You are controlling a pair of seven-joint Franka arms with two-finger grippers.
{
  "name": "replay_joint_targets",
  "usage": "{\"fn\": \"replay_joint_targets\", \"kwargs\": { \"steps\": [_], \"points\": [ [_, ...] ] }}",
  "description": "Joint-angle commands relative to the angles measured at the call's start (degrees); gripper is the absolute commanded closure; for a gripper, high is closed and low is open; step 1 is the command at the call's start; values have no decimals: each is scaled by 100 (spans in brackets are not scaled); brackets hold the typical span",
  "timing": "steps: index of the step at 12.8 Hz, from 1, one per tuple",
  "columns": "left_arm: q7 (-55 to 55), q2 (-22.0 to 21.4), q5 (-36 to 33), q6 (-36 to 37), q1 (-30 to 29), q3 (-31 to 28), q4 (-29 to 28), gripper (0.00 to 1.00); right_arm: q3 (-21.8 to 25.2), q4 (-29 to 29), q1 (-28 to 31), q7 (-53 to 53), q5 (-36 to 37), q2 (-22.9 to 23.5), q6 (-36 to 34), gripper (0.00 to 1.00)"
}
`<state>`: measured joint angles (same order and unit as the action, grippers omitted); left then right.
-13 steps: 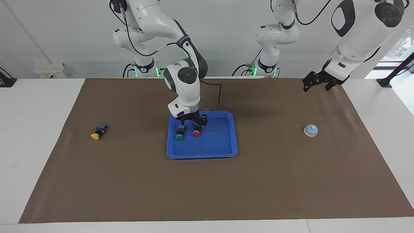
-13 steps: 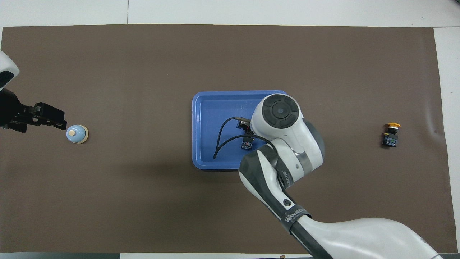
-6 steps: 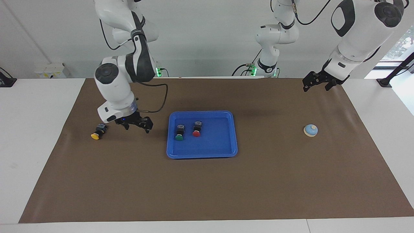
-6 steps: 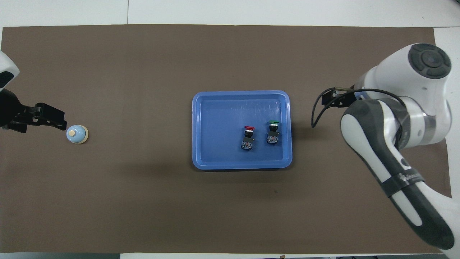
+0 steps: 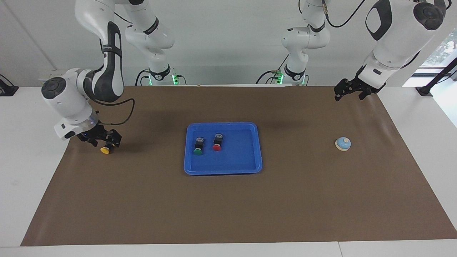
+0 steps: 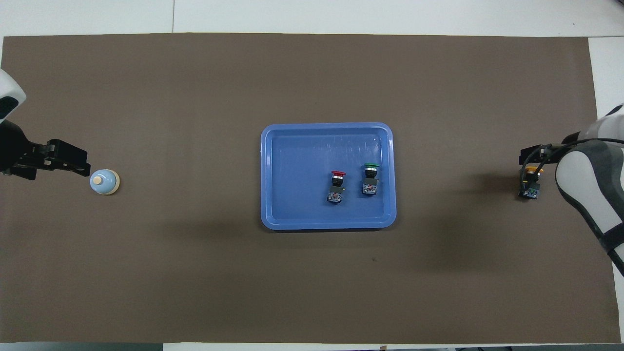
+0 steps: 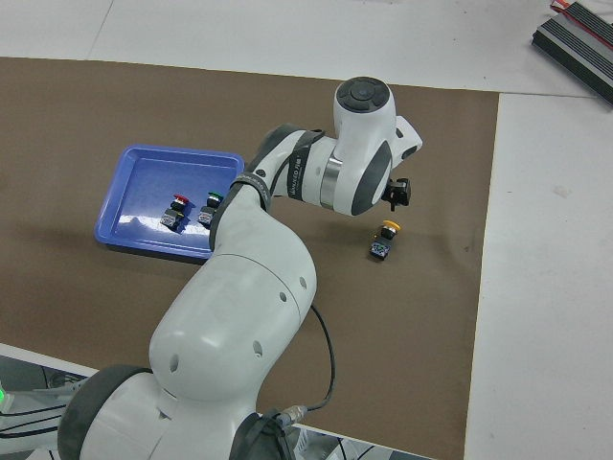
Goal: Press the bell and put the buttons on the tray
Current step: 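Grasp the yellow-capped button with the right gripper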
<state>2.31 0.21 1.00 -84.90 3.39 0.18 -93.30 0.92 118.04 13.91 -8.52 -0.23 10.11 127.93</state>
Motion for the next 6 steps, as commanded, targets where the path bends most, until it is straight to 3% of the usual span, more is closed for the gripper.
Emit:
{"fn": "replay_joint_targets", "kwargs": {
  "steps": [1, 6],
  "points": [
    [33, -65, -20, -88, -5, -9, -83, 0, -100, 1026, 252, -27, 76, -378, 985, 0],
    [33, -65, -20, -79, -5, -9, -83, 0, -109, 1405, 182, 140, 41, -361, 1381, 0]
  ]
}}
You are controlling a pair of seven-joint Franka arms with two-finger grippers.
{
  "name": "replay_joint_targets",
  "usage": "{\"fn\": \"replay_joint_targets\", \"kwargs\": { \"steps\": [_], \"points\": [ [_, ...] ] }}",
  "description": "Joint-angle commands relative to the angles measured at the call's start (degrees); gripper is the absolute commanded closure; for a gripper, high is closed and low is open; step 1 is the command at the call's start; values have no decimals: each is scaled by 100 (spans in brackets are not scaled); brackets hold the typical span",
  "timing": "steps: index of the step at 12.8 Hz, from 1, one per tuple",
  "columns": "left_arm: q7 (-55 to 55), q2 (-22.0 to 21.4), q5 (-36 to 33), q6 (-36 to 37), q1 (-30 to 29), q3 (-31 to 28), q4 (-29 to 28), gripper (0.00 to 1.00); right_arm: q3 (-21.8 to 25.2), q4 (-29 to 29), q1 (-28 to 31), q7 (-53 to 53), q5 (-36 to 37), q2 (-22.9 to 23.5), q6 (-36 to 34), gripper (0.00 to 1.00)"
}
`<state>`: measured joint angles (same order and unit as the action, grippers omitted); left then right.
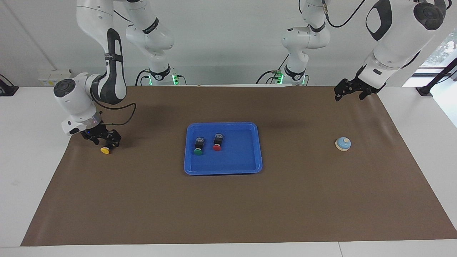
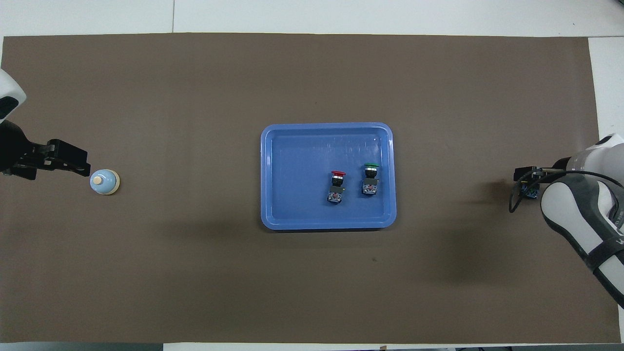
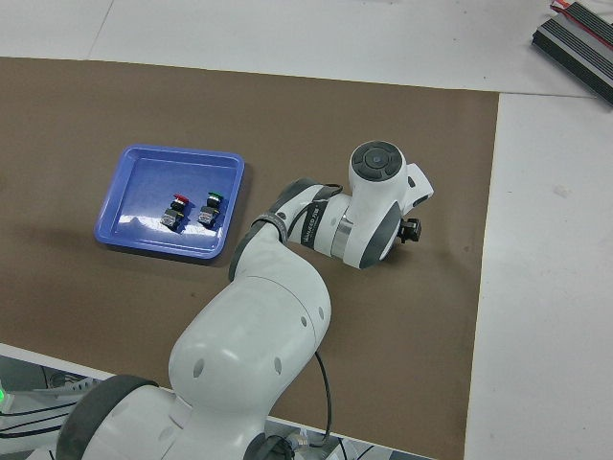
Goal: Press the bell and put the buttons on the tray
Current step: 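Grasp the yellow-capped button with the right gripper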
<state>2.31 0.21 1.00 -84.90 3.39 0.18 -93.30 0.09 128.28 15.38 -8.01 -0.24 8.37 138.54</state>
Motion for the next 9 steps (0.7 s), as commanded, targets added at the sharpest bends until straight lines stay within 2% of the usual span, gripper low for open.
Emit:
{"fn": "replay_joint_targets", "kwargs": {
  "steps": [1, 2, 3, 4, 5, 6, 9],
  "points": [
    [33, -65, -20, -88, -5, -9, -83, 0, -26, 486, 35, 54, 41, -160, 497, 0],
    [33, -65, -20, -88, -5, -9, -83, 0, -26, 513, 35, 28, 41, -152, 524, 4],
    [33, -65, -20, -88, -5, -9, -83, 0, -26, 513, 35, 28, 41, -151, 516, 21],
    [33, -65, -20, -88, -5, -9, -83, 0, -26, 513, 35, 2, 41, -151, 507, 42],
    [33, -65, -20, -88, -5, -9, -83, 0, -26, 513, 35, -94, 41, -151, 455, 82],
    [33, -65, -20, -88, -5, -9, -83, 0, -26, 496, 27, -113, 41, -160, 385, 100],
    [33, -65, -20, -88, -5, -9, -83, 0, -79, 268, 0, -122, 50, -195, -142, 100]
  ]
}}
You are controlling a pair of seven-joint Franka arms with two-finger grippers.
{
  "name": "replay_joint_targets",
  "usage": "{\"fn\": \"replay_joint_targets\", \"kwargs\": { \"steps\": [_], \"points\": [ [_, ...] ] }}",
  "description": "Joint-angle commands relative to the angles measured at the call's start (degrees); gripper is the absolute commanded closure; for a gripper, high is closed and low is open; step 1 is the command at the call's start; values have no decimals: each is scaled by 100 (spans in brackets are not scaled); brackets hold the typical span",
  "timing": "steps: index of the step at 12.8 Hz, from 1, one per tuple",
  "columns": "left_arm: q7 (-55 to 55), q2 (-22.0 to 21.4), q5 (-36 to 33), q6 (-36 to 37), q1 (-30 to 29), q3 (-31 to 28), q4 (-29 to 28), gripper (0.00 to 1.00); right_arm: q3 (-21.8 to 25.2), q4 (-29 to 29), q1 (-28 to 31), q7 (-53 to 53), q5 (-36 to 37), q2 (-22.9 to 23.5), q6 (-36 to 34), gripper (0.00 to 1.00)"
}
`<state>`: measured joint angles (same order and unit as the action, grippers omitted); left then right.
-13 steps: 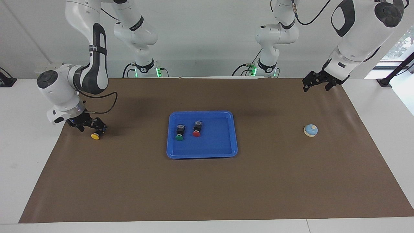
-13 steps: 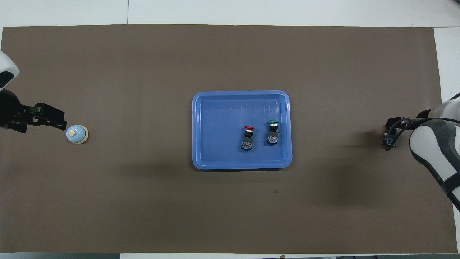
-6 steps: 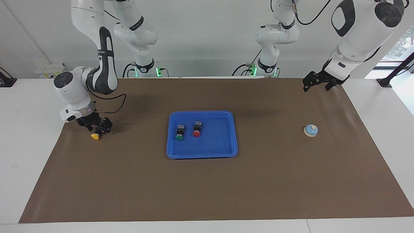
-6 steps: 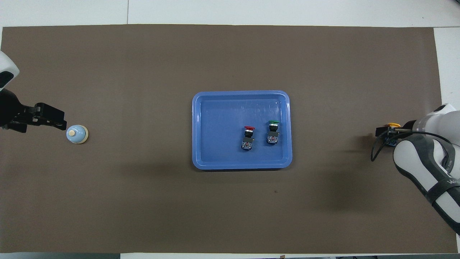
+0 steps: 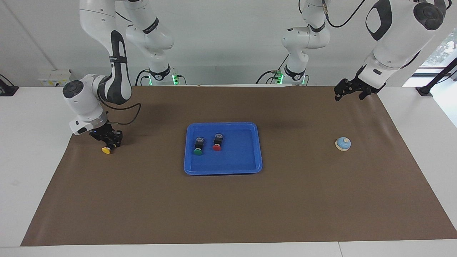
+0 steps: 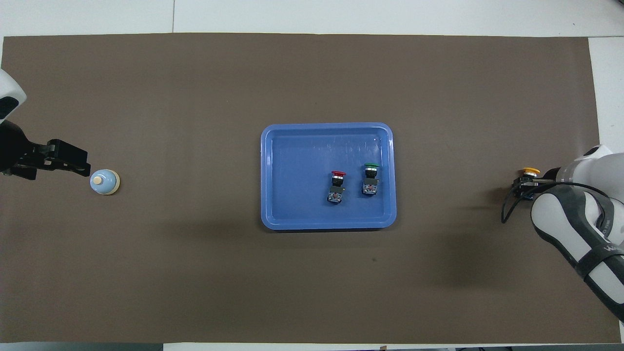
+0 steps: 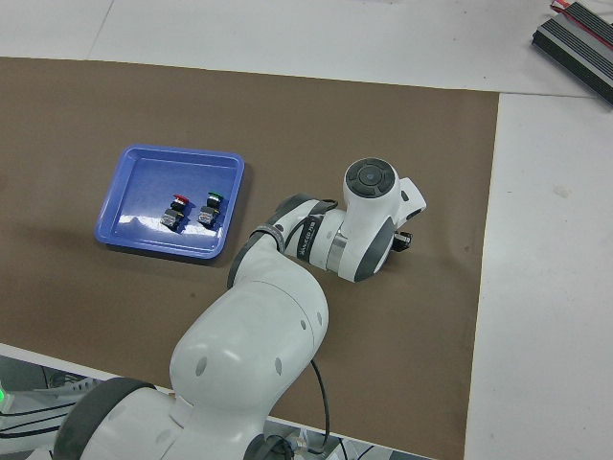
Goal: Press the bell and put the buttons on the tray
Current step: 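Grasp the yellow-capped button with the right gripper, then place the yellow button in the tray beside the red one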
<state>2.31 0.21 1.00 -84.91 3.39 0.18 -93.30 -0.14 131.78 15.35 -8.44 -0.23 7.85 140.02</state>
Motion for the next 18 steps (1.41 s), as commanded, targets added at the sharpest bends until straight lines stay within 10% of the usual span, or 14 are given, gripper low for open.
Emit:
{"fn": "replay_joint_targets", "kwargs": {
  "steps": [1, 10, 15, 18],
  "points": [
    [33, -65, -20, -88, -5, -9, -83, 0, -56, -230, -188, -62, 50, -144, -448, 100],
    [33, -65, -20, -88, -5, -9, -83, 0, -56, -2568, -3253, 3230, 67, 409, -2208, 100],
    [33, -65, -20, -88, -5, -9, -83, 0, -47, -4859, -4837, 5173, 58, 1998, -3190, 100],
    [33, -65, -20, -88, -5, -9, -83, 0, -56, -4881, -5164, 5449, 32, 2211, -2816, 100]
  ]
}}
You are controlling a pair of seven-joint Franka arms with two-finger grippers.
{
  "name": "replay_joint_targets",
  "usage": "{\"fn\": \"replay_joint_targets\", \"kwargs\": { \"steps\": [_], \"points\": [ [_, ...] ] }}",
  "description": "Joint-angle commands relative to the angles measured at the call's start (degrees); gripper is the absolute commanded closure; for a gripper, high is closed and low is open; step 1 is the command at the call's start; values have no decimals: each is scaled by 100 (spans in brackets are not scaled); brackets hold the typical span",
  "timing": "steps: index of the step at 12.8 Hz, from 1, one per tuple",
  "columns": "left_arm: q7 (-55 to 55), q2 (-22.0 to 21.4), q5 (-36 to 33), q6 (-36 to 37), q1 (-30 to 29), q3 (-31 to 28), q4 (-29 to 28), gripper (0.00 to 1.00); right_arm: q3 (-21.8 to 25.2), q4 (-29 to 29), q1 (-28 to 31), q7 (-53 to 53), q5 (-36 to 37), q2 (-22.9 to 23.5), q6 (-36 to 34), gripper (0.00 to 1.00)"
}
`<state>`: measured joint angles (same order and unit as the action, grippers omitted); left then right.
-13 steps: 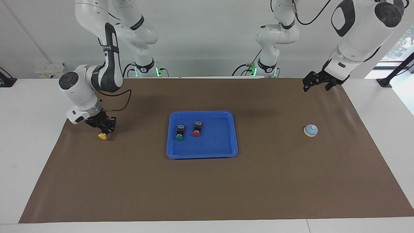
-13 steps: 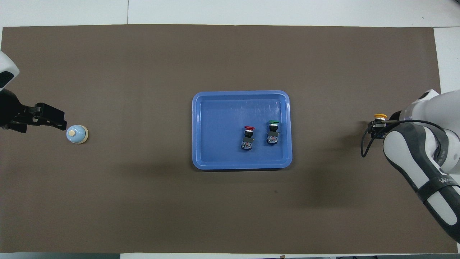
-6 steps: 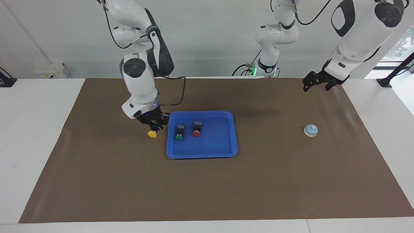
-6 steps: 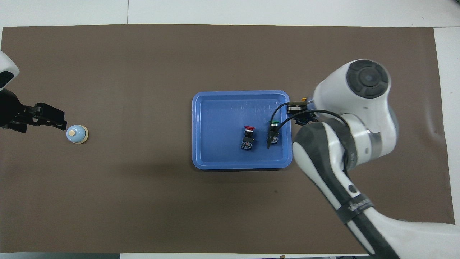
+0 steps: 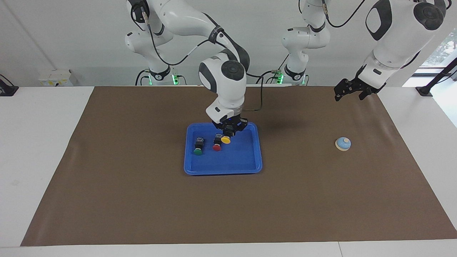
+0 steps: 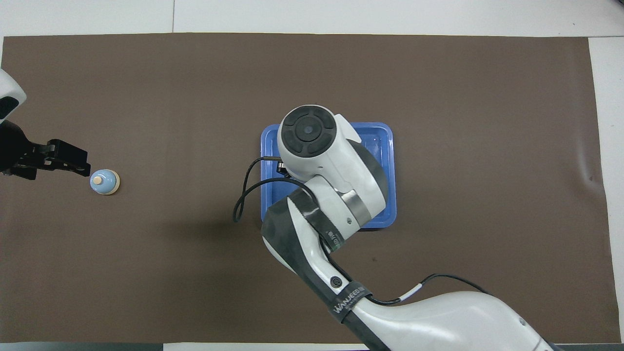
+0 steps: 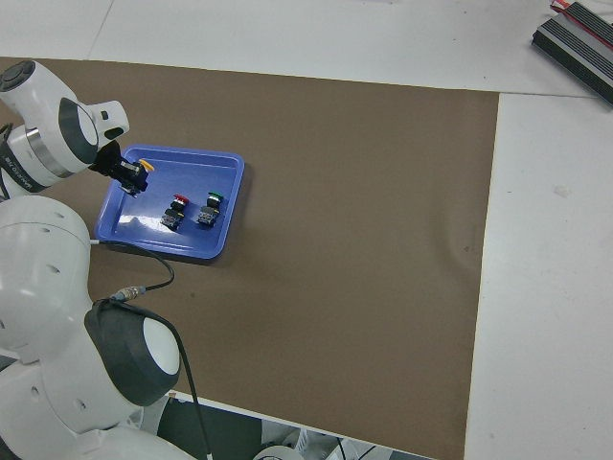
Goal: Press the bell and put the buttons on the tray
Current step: 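Place the yellow button in the tray beside the red one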
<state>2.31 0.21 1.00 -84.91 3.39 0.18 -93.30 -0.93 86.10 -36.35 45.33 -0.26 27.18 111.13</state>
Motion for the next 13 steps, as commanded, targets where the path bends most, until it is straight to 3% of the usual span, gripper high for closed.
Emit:
{"fn": "replay_joint_targets", "kwargs": {
  "steps": [1, 6, 11, 12, 13],
  "points": [
    [33, -65, -20, -88, -5, -9, -83, 0, 23, -165, -4, 73, 17, 305, 301, 100],
    [33, -65, -20, -88, -5, -9, -83, 0, 23, 1048, -109, 20, 26, 34, 1506, 100],
    [33, -65, -20, -88, -5, -9, -83, 0, 23, 1401, -206, 37, 26, -63, 1912, 100],
    [33, -65, -20, -88, -5, -9, -83, 0, 23, 1392, -206, 55, 26, -64, 1895, 38],
    [33, -65, -20, -88, -5, -9, -83, 0, 23, 1349, -206, 99, 26, -64, 1808, 0]
  ]
}}
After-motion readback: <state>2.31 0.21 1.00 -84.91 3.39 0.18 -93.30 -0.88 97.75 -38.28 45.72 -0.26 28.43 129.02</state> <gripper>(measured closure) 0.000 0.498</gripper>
